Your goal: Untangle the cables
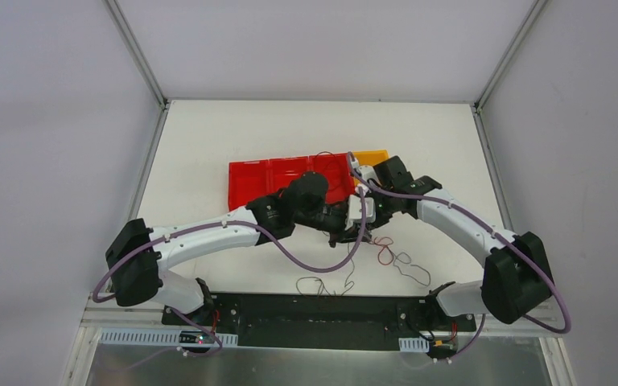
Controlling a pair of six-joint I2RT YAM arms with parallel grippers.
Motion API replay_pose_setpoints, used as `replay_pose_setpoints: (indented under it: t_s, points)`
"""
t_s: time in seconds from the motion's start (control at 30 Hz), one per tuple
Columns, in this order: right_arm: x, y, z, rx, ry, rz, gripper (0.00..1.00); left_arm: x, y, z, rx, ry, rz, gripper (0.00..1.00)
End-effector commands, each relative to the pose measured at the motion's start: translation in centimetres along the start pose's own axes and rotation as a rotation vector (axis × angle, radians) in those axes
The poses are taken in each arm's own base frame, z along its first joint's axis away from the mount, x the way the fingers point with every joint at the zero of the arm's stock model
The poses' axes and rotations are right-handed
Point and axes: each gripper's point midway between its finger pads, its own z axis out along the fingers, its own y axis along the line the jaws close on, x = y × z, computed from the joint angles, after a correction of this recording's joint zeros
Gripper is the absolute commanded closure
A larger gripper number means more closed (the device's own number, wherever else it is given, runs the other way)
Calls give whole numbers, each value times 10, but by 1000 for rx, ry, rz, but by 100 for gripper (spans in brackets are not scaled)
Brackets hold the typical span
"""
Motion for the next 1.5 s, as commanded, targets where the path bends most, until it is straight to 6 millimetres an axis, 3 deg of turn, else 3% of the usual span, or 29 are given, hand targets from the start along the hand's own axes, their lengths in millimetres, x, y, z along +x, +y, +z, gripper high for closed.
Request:
replay_pose_setpoints:
  t_s: [0.0, 0.1, 0.27, 0.33, 0.4, 0.43, 0.57, 0.8, 0.87, 0.9, 0.97, 1.07, 1.13, 1.23, 1.37, 1.47]
  points:
    - [-35, -1, 4, -10, -76, 41, 76, -122, -26, -22, 74, -313, 96, 100]
    - [-32, -1, 8, -30, -56, 74, 75, -149, -25, -30, 60, -367, 93, 100]
    - [-22, -2, 10, -72, -25, 114, 65, -171, -25, -43, 36, -418, 70, 100]
    - [-20, -5, 11, -72, -18, 116, 72, -178, -25, -47, 25, -435, 49, 100]
    - [-16, -9, 14, -65, -8, 111, 94, -188, -24, -53, 8, -460, 35, 100]
    - [-15, -11, 16, -55, 0, 113, 100, -194, -23, -56, 0, -472, 37, 100]
    - [-2, -26, 26, -12, 57, 132, 100, -227, -16, -76, -30, -535, 15, 100]
    - [9, -53, 32, 33, 113, 195, 86, -264, -3, -107, -52, -611, -70, 100]
    - [11, -60, 31, 43, 124, 206, 91, -273, -2, -116, -60, -628, -79, 100]
    - [12, -63, 30, 48, 129, 208, 98, -275, -1, -121, -66, -630, -82, 100]
    - [12, -69, 23, 64, 128, 215, 100, -273, 2, -134, -79, -610, -91, 100]
    - [13, -79, 8, 90, 111, 233, 100, -231, 8, -143, -91, -455, -146, 100]
    - [16, -85, -3, 114, 104, 239, 100, -184, 9, -146, -112, -317, -167, 100]
    - [21, -97, -20, 170, 97, 260, 100, -107, -8, -145, -79, -106, -147, 100]
    - [34, -101, -34, 182, 144, 266, 100, -19, -6, -133, -116, 81, -144, 100]
    - [46, -96, -39, 171, 188, 251, 100, 29, -5, -117, -97, 199, -101, 100]
